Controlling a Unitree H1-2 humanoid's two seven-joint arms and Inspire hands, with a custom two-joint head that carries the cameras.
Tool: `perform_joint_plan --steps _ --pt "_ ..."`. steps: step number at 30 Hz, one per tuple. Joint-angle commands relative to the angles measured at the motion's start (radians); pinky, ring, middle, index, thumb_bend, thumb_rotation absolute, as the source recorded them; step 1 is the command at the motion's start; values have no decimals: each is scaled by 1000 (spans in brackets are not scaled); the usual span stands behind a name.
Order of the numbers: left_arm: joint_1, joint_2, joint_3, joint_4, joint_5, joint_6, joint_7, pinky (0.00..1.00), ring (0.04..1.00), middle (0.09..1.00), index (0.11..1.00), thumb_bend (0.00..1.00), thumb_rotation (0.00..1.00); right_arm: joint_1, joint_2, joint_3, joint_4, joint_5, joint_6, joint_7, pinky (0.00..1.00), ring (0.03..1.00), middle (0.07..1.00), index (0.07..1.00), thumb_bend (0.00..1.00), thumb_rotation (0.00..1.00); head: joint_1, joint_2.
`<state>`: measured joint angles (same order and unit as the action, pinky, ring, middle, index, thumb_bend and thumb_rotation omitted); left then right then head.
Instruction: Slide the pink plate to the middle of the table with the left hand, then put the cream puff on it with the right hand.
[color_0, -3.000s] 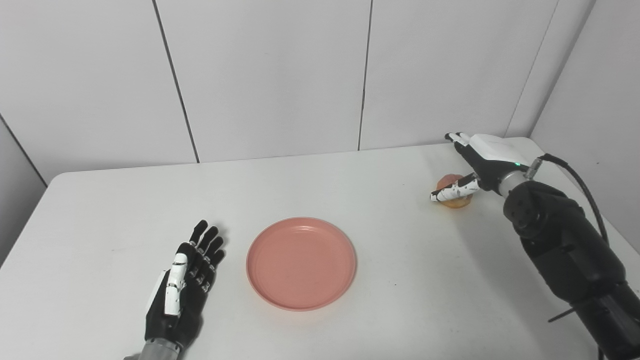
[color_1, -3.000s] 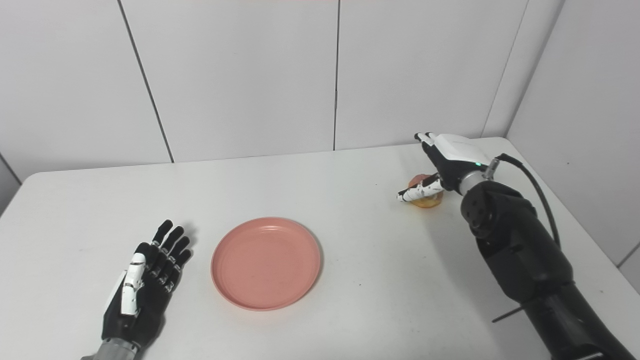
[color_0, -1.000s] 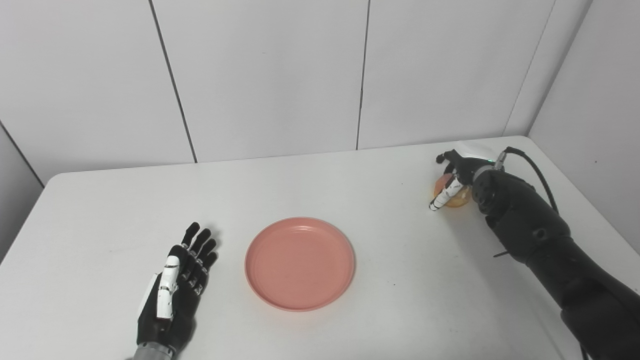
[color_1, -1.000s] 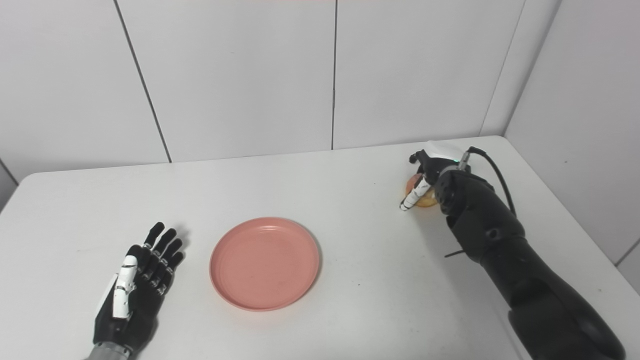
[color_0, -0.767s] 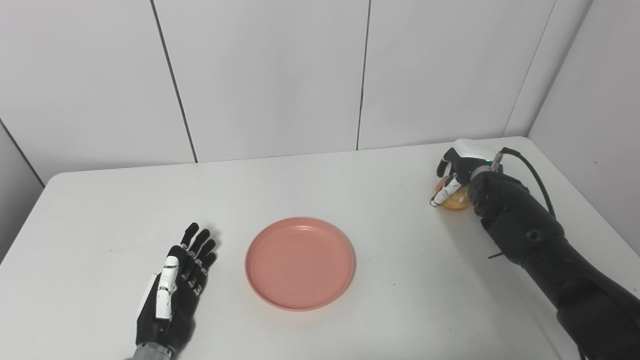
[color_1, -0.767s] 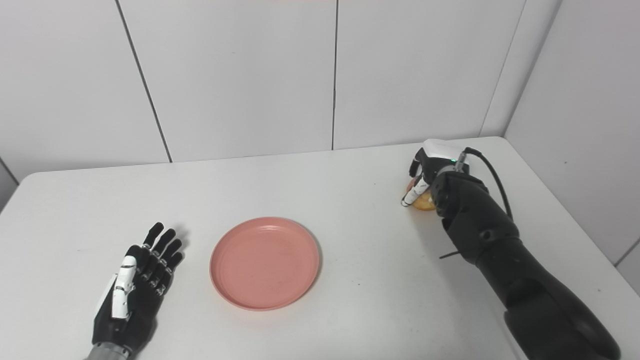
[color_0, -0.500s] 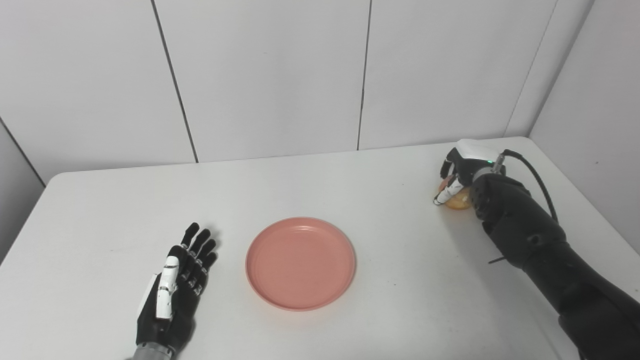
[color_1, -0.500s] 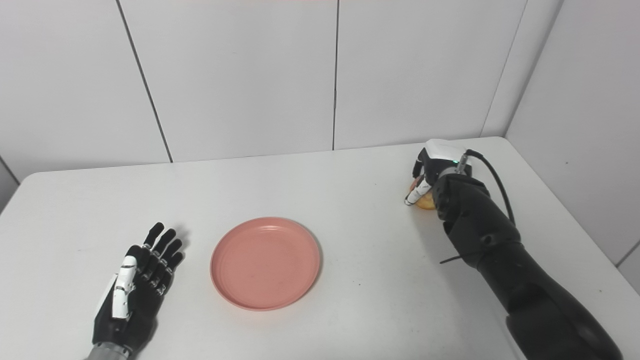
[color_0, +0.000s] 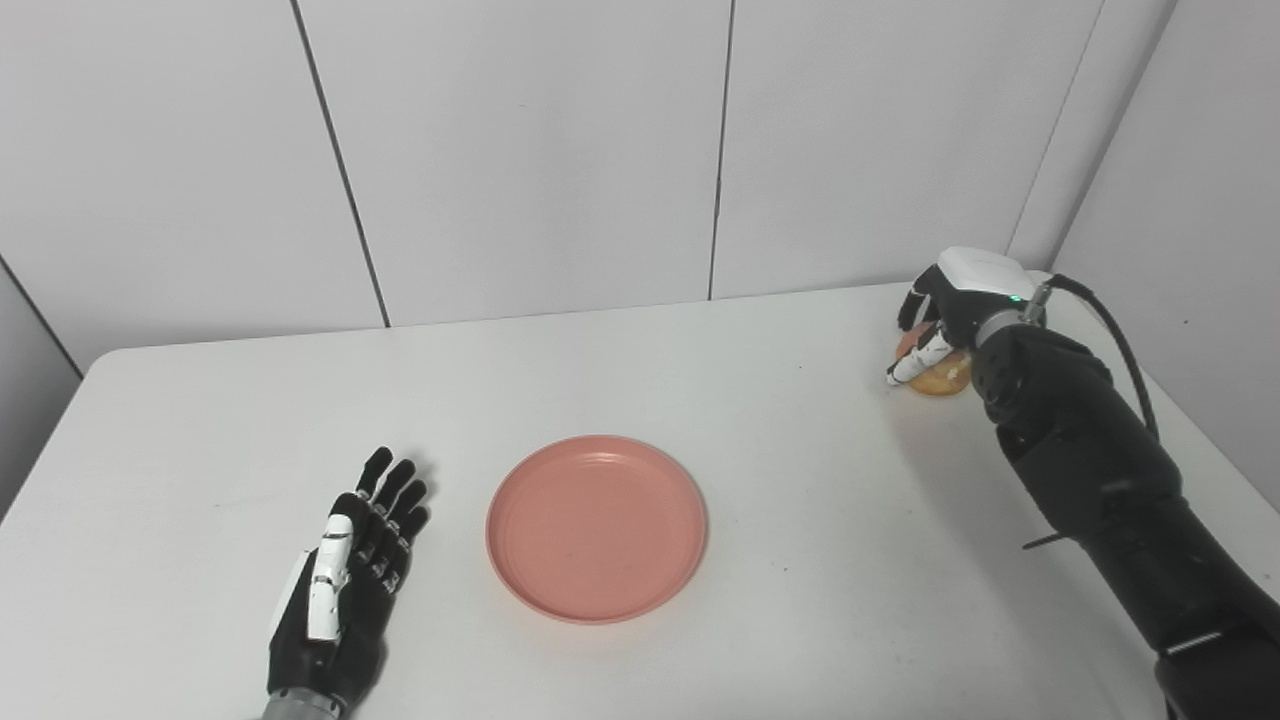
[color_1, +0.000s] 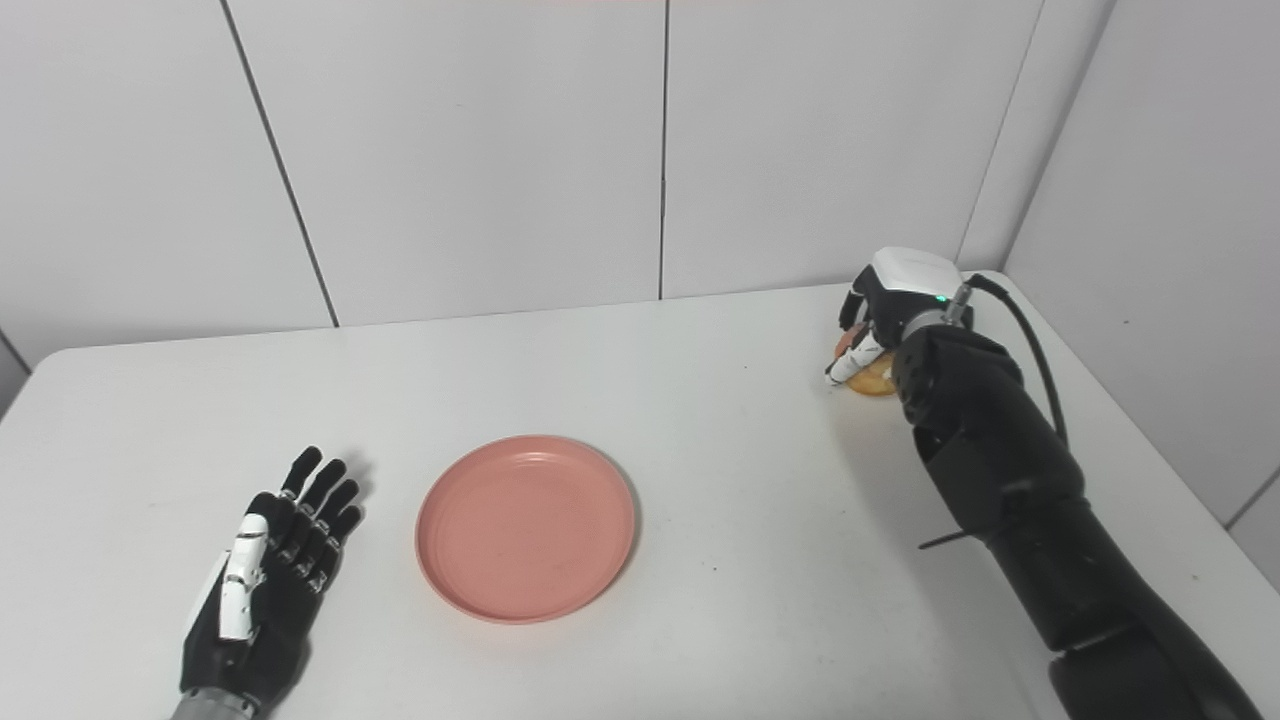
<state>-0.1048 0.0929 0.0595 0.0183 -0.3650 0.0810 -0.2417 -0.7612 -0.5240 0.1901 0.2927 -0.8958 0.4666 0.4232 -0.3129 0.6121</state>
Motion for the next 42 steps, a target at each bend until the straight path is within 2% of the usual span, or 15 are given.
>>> perform_joint_plan --steps 1,7,12,20,22,32,42 --pt "28 -4 -10 16 16 52 16 1000 974 972 967 418 1000 -30 3 -33 -86 -38 3 38 386 413 528 489 516 0 5 -1" --pt "29 -13 -19 7 20 57 25 1000 976 973 963 423 1000 -7 50 -33 -261 -60 3 110 387 427 503 487 520 0 20 0" --pt "28 -18 -26 10 18 54 31 1000 972 971 961 424 1000 -3 76 -5 -353 -67 2 155 332 387 475 539 513 0 38 1" --pt "27 -36 -43 2 44 50 48 997 966 963 949 450 1000 9 150 69 -476 -41 -7 191 307 364 468 550 509 0 97 8" --pt "27 -46 -45 -5 49 57 57 990 962 960 948 455 1000 12 171 87 -488 -31 -6 196 334 372 476 550 510 0 118 11" --pt "31 -106 -61 -54 83 99 114 982 951 946 931 443 1000 47 261 183 -463 7 -36 168 335 361 471 562 507 0 228 28" --pt "32 -142 -82 -78 141 105 153 963 940 939 934 461 1000 79 307 272 -406 2 -73 143 330 367 477 550 510 0 294 42"
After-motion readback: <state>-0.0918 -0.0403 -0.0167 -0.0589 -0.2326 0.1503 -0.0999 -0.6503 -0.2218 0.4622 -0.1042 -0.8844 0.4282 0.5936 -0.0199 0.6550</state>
